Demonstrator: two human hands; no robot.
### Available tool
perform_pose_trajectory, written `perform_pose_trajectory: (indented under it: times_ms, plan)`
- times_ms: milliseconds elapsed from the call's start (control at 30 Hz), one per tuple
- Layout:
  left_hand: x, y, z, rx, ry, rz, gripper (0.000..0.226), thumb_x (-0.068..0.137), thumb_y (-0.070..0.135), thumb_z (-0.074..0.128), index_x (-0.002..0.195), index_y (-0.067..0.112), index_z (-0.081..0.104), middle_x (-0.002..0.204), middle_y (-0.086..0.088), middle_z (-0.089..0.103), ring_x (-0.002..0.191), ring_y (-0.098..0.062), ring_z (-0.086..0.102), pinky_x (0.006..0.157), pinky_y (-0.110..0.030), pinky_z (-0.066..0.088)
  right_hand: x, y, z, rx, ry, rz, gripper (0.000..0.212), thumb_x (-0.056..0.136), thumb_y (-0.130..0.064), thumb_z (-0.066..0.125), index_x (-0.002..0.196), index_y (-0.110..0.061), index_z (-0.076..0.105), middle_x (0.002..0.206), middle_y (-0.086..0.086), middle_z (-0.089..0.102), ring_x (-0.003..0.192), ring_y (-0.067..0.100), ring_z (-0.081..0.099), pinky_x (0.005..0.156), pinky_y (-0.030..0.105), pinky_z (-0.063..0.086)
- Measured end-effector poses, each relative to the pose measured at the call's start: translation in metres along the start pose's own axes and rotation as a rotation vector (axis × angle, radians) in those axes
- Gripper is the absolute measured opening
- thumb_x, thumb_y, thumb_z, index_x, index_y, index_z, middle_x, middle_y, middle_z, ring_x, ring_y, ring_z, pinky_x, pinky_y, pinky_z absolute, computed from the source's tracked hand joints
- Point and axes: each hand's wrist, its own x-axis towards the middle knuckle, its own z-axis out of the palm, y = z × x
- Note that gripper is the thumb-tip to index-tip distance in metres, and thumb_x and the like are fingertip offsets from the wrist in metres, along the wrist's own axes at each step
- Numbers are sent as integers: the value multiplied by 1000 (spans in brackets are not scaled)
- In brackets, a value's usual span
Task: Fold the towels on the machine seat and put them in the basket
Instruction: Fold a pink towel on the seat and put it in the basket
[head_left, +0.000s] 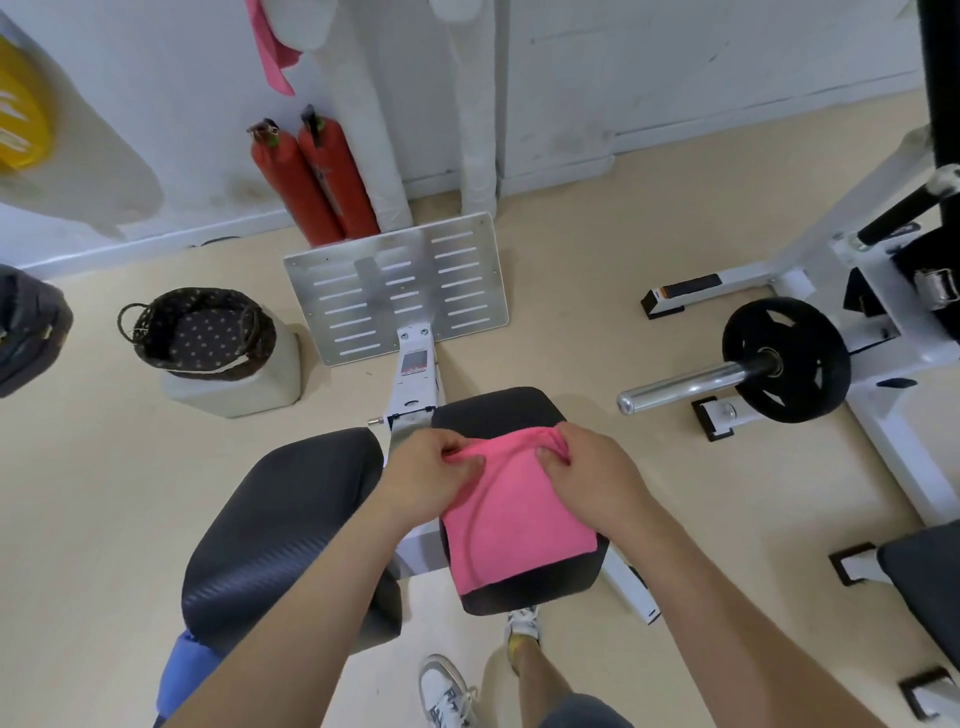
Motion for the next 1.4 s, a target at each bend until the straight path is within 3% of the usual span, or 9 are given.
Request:
perform_pose_trajectory:
  times_ms: [167, 400, 533, 633, 733, 867, 967, 1233, 1400]
  plan:
    - [14, -7, 13, 229, 97, 41, 19, 93, 29, 53, 104, 18, 65, 97, 3, 67, 81, -12, 56, 72, -24, 43, 11, 0, 7, -228, 63, -65, 6, 93, -15, 45, 89, -20, 45, 74, -5, 51, 67, 20, 48, 55, 29, 29]
    - [37, -5, 13, 405, 24, 20, 27, 98, 31, 40, 104, 14, 60, 97, -4, 67, 84, -22, 59, 68, -28, 40, 31, -5, 0, -373, -45, -60, 19, 82, -5, 45, 88, -17, 32, 64, -6, 36, 51, 13, 32, 44, 29, 17]
    - [43, -7, 17, 483, 3, 10, 31, 96, 37, 43, 101, 14, 63, 95, -4, 67, 80, -19, 57, 67, -28, 42, 41, -5, 0, -362, -141, -36, 15, 85, -8, 44, 95, -17, 39, 85, -1, 47, 68, 22, 46, 47, 27, 23]
    - [43, -19, 16, 464, -23, 76, 30, 94, 38, 46, 106, 21, 66, 104, -4, 63, 92, -18, 57, 76, -29, 44, 48, 4, 2, -299, -269, 0, 39, 89, -16, 42, 128, -20, 42, 125, 2, 46, 102, 25, 54, 73, 34, 44]
    - [41, -25, 8, 345, -99, 81, 28, 93, 38, 54, 112, 22, 66, 107, 0, 61, 99, -16, 55, 82, -26, 42, 58, 10, -3, -290, -396, 6, 55, 90, -17, 41, 143, -27, 34, 144, -2, 39, 128, 25, 37, 100, 43, 40]
    - [43, -22, -3, 58, -245, -95, 32, 85, 27, 68, 115, 16, 62, 106, 2, 61, 98, -15, 58, 82, -24, 43, 78, 6, -13, -287, -517, -19, 50, 80, -9, 47, 126, -25, 54, 123, -3, 56, 110, 21, 54, 92, 40, 49]
    - [43, -16, -11, -37, -313, -153, 29, 79, 20, 75, 106, 13, 65, 97, -1, 66, 91, -17, 62, 84, -27, 49, 84, -6, -21, -261, -603, -34, 35, 72, -6, 50, 103, -11, 67, 90, 2, 64, 79, 20, 60, 61, 28, 49]
    - [7, 28, -50, -11, 278, 369, 23, 71, 6, 71, 78, 25, 59, 73, 9, 60, 65, -10, 55, 59, -21, 46, 60, -29, -92, 0, -56, -444, 26, 71, -5, 67, 77, -26, 52, 82, -5, 50, 74, 14, 51, 65, 28, 42]
    - [9, 3, -11, 409, 186, 479, 30, 65, 4, 61, 86, 22, 51, 88, 8, 54, 77, -15, 47, 60, -26, 37, 36, 3, -47, -309, 5, -478, 26, 65, -1, 62, 80, -19, 51, 90, -1, 52, 80, 23, 53, 66, 36, 46]
